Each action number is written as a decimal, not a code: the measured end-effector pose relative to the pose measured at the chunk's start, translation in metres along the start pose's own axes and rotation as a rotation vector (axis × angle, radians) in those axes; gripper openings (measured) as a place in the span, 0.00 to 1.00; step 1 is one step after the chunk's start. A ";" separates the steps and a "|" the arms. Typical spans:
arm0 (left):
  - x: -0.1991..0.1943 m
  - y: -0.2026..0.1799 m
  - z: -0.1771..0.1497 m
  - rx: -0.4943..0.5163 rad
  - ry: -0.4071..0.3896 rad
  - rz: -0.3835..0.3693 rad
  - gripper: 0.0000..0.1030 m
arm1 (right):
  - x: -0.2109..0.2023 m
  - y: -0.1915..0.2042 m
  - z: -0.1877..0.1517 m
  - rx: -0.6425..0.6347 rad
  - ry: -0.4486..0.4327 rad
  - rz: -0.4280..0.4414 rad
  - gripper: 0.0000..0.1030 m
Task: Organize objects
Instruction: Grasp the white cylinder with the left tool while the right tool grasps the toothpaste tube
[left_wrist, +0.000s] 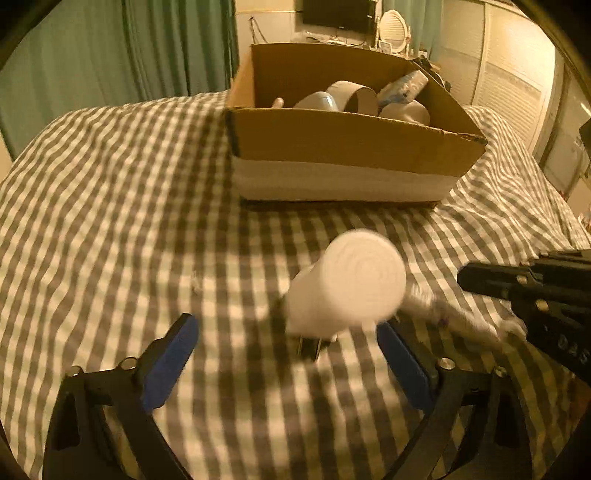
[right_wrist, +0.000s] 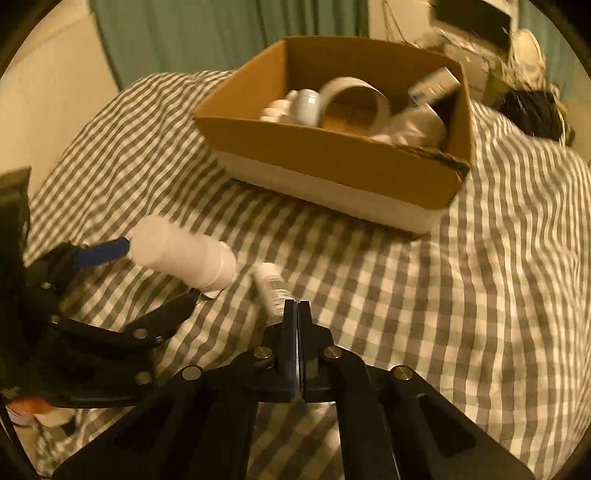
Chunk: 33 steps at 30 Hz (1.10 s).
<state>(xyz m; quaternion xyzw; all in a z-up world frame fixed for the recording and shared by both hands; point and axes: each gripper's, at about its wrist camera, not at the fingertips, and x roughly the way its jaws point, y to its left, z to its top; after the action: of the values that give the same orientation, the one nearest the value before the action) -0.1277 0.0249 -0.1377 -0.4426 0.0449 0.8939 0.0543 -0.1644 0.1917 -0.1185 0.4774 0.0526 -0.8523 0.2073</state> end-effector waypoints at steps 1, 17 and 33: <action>0.006 -0.003 0.003 0.018 0.003 0.007 0.87 | 0.001 -0.004 0.001 0.015 0.007 0.004 0.00; -0.010 0.018 0.002 -0.049 -0.013 -0.028 0.43 | 0.021 0.007 0.000 0.003 0.039 0.043 0.33; -0.053 0.018 -0.018 -0.062 -0.010 -0.016 0.43 | 0.016 0.018 -0.012 -0.025 0.044 -0.031 0.19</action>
<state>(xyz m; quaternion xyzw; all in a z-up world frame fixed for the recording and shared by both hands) -0.0839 0.0022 -0.1053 -0.4402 0.0132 0.8965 0.0481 -0.1550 0.1738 -0.1367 0.4926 0.0754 -0.8439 0.1989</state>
